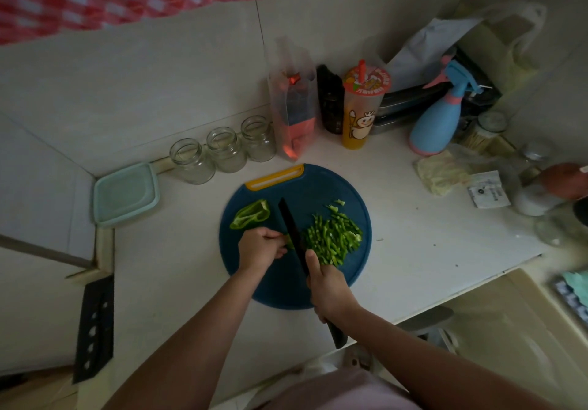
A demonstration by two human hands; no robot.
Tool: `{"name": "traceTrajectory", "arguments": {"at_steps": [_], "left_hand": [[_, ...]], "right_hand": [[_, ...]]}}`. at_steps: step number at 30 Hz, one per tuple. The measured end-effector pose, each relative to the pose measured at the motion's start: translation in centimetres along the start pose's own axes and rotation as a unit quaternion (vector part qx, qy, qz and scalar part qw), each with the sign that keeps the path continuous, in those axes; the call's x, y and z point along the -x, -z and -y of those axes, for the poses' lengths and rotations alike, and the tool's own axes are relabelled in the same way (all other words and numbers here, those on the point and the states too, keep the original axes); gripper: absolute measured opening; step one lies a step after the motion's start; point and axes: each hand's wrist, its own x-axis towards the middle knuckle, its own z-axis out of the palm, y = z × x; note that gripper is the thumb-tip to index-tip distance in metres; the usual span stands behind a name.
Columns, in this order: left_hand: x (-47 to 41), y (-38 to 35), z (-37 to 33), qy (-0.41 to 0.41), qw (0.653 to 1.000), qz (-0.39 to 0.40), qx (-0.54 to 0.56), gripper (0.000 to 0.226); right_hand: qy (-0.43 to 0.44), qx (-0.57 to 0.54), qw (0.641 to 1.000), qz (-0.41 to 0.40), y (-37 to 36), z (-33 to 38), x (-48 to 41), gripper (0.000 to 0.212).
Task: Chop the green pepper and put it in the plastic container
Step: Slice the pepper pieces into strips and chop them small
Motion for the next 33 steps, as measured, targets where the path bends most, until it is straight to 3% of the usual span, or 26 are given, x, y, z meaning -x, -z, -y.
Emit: {"name": "traceTrajectory", "arguments": {"at_steps": [9, 15, 22, 33], "left_hand": [[-0.3, 0.1, 0.0, 0.01, 1.0, 0.01, -0.003, 0.012], [-1.0, 0.5, -0.2, 0.038, 0.999, 0.037, -0.01, 0.009], [-1.1, 0.6, 0.0, 0.052, 0.998, 0.045, 0.003, 0.008], [-0.9, 1.2, -0.6, 0.069, 0.992, 0.095, 0.041, 0.012]], "right_hand": [[-0.01, 0.016, 1.0, 0.001, -0.5, 0.2, -0.5, 0.061], [-0.009, 0.07, 0.997, 0.033, -0.8, 0.7, -0.6, 0.047], [0.026, 0.125, 0.992, -0.003, -2.0, 1.9, -2.6, 0.045], [-0.021, -0.019, 0.999, -0.025, 0.4, -0.4, -1.5, 0.059]]}}
